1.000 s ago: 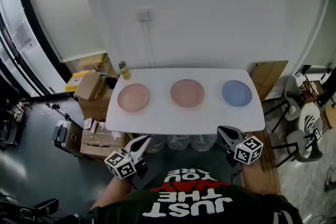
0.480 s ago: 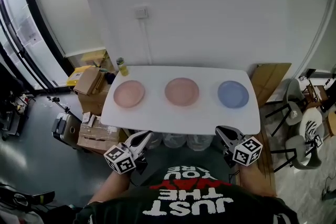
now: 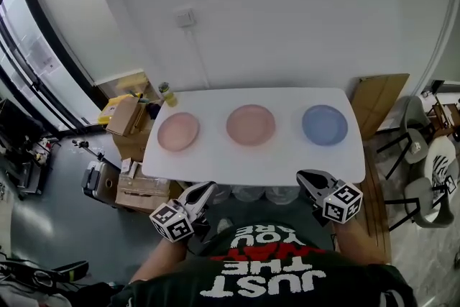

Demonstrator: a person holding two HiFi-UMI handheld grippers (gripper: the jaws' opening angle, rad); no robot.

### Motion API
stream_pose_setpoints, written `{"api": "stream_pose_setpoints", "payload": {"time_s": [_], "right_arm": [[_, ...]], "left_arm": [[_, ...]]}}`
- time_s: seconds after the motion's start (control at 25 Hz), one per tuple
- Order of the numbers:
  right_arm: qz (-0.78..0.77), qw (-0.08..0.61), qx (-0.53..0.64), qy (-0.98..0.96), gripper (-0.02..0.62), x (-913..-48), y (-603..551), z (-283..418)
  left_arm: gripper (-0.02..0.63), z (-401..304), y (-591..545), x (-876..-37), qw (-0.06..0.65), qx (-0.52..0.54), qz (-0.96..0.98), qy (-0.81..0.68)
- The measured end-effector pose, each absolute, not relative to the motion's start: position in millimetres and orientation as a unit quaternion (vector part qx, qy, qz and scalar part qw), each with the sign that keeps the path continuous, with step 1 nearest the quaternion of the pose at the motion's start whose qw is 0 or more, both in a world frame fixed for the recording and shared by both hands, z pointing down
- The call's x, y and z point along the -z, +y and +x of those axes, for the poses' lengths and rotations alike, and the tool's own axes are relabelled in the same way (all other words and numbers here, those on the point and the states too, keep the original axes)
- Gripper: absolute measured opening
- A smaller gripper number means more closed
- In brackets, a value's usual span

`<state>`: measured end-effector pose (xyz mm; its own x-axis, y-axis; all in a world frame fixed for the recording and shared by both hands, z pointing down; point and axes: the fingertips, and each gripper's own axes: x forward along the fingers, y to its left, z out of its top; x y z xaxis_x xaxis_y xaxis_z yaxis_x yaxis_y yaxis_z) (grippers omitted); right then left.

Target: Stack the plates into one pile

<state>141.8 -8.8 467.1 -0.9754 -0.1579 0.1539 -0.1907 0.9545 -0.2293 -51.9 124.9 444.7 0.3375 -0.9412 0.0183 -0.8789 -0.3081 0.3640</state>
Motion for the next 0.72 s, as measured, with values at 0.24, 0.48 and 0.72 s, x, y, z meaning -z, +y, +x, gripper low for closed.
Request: {"api": "stream_pose_setpoints", "payload": {"time_s": [0.24,0.48,0.72], "right_arm": [[0.11,0.079,-0.115,-0.984,0.008,-476,-38,81],[0.16,0.088,-0.132,-0.974,0.008,-474,-81,-14],[0.208,0.113,-0.162,-0.958,0.008,-493,-122,-71]], "left_arm": [[0.006,-118,81,-458,0.166,0.119,0.816,-0.541],[0.006,-210,24,-461,0.164,0.102,0.85,-0.49],[0.006,-269,-20,-480,0.181,0.088,0.87,-0.451]]}}
